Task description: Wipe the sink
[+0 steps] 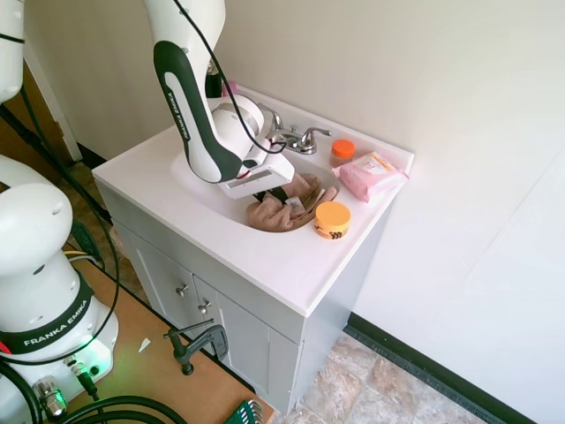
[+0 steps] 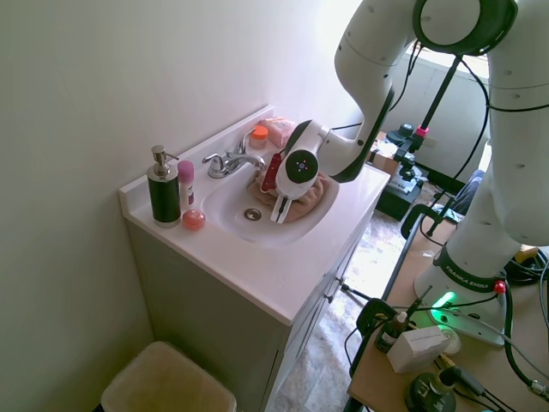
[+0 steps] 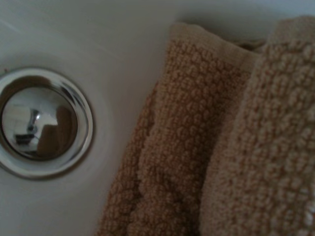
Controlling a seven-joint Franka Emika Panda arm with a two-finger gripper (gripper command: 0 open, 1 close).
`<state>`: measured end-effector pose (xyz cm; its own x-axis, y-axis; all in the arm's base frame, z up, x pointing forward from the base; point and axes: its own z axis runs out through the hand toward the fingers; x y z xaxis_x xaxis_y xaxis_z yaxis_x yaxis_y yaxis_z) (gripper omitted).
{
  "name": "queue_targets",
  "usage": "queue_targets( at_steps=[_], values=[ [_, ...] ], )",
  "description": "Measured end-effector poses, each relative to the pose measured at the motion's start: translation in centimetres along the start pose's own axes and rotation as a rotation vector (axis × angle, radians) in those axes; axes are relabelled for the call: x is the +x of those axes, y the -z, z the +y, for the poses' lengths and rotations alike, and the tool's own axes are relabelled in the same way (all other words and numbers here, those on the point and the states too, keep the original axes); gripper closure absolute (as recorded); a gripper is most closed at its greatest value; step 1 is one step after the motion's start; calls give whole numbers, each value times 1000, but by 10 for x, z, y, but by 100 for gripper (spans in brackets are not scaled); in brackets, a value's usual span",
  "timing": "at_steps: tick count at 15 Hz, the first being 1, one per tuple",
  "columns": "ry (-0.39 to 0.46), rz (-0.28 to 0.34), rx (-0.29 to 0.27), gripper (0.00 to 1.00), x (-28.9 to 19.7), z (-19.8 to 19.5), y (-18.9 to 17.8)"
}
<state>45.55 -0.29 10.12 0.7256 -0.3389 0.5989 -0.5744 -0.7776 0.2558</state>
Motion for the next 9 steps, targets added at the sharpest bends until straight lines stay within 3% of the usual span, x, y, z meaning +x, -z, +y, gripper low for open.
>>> queue_targets(
  at_steps=[5, 9],
  values=[
    [-62, 22, 59, 100, -11, -41, 10],
    [-174, -18, 53, 100, -10, -64, 16]
  ],
)
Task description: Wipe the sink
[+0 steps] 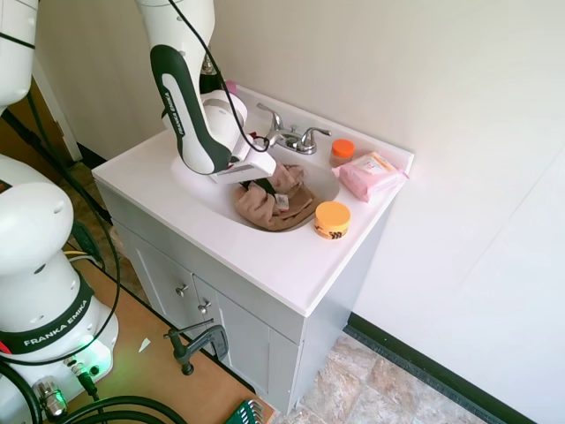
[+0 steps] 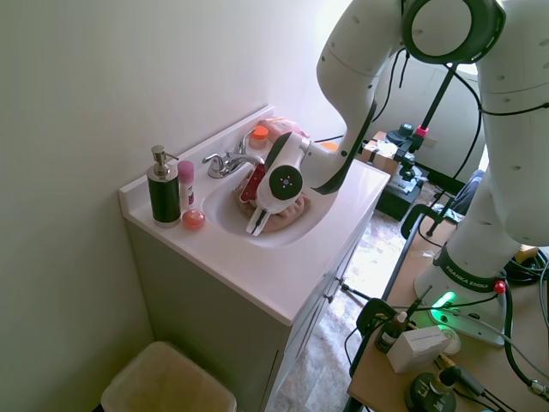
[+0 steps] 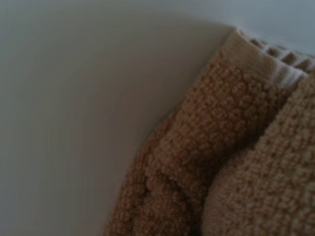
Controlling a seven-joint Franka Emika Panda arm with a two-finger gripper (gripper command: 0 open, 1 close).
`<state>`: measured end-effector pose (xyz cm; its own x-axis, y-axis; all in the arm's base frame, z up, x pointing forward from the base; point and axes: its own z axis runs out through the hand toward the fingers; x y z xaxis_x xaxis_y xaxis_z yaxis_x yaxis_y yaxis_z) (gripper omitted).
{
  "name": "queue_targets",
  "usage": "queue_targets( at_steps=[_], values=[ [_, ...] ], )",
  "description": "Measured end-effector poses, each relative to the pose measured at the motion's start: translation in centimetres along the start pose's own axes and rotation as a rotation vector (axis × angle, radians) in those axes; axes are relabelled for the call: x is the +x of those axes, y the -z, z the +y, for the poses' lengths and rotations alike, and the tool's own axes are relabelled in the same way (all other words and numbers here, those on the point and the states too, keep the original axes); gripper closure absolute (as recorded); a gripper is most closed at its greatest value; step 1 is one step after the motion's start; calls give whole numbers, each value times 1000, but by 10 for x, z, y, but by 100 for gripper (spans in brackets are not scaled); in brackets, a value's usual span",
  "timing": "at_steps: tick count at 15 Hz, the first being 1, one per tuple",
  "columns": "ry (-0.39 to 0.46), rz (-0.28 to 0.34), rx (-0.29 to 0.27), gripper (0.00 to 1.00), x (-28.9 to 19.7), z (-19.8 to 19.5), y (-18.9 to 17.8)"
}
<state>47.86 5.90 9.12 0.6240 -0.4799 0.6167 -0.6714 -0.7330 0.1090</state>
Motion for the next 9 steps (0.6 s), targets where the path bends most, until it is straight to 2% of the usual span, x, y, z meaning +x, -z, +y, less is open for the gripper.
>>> queue_targets(
  at_steps=[5, 9],
  values=[
    [-161, -90, -20, 100, 14, -4, -2],
    [-248, -160, -19, 100, 17, -14, 5]
  ],
)
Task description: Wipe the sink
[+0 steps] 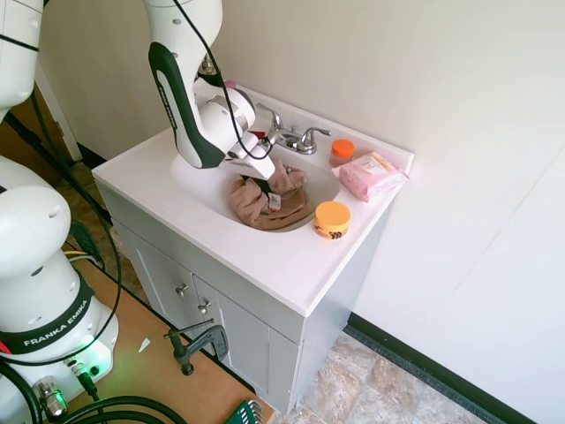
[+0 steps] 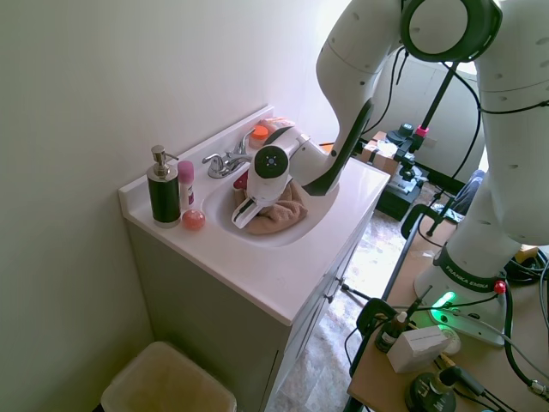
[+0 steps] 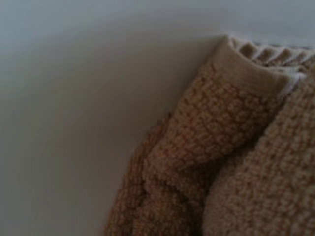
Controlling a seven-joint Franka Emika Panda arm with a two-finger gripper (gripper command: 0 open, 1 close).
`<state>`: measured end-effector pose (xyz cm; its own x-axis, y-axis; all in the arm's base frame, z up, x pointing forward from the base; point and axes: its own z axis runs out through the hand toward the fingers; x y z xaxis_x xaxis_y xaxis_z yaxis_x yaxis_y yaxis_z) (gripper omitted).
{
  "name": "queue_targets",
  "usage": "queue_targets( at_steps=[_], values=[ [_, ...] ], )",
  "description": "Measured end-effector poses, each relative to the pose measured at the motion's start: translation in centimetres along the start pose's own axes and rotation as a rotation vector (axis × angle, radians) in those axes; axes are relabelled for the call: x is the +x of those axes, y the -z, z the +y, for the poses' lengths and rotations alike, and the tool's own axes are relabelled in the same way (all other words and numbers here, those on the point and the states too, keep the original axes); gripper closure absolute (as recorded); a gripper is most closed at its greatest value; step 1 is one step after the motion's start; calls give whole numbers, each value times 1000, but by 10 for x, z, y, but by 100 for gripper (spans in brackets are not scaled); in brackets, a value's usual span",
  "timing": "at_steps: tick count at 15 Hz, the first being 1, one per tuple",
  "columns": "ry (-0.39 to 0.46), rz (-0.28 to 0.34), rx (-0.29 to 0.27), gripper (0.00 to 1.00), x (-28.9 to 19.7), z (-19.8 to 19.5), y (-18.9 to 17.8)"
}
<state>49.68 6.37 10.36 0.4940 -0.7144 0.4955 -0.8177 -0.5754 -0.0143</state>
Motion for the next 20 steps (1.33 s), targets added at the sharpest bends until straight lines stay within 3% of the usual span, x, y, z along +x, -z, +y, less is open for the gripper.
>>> queue_targets(
  at_steps=[7, 13, 20],
  values=[
    [-20, -55, 35, 100, -23, -17, 23],
    [-99, -126, 42, 100, -22, -16, 31],
    [-250, -259, 44, 100, -16, -6, 40]
  ],
)
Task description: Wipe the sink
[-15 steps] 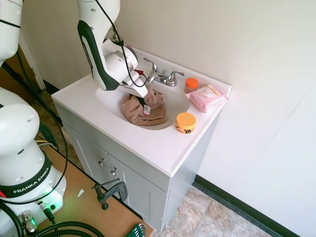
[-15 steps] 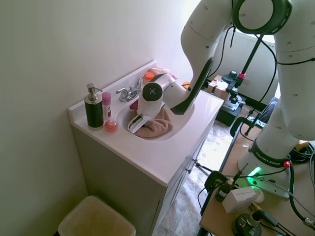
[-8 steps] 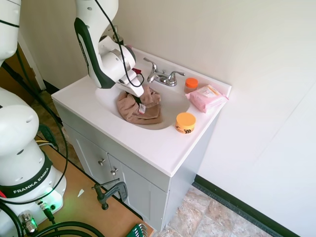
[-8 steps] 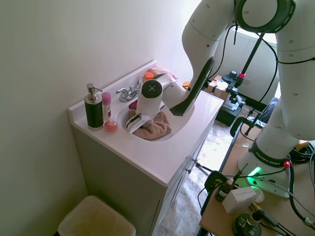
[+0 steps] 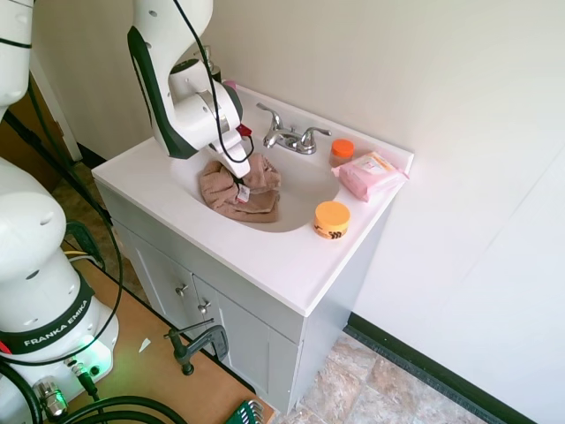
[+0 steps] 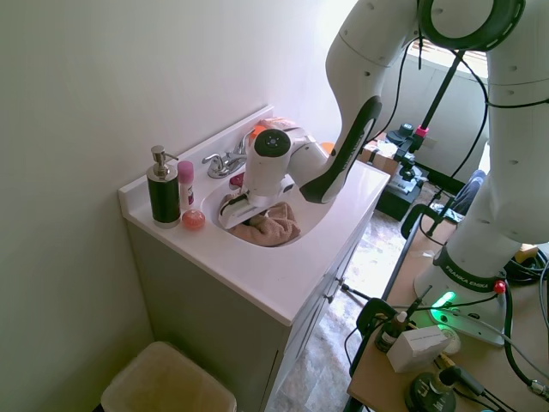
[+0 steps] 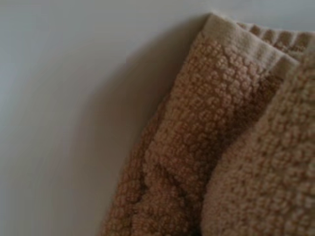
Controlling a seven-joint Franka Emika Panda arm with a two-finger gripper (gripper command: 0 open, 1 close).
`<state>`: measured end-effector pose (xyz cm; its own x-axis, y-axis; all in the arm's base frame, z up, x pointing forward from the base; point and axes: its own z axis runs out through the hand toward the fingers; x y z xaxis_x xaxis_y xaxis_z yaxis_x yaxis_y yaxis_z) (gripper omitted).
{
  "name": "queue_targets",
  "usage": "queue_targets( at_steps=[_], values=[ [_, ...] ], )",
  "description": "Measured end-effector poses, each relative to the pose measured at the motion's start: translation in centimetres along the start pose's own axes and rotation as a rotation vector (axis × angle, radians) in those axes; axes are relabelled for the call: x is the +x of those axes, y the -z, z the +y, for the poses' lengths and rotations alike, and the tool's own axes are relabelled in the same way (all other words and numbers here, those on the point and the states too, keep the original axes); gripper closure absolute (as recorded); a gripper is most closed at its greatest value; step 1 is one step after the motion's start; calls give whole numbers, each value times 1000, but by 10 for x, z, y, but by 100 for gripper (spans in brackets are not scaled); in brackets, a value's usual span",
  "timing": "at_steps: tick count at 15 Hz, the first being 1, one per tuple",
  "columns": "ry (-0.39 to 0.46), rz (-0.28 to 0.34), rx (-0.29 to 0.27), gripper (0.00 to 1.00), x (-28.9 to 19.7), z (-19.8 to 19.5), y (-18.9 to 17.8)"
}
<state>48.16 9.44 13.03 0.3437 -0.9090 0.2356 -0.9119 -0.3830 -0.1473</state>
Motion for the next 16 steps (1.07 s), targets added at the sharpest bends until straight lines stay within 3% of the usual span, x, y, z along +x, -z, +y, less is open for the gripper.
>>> queue_targets(
  at_steps=[5, 16],
  values=[
    [-70, -105, -1, 100, -2, -9, 12],
    [-98, -338, 26, 100, 2, -27, 50]
  ],
)
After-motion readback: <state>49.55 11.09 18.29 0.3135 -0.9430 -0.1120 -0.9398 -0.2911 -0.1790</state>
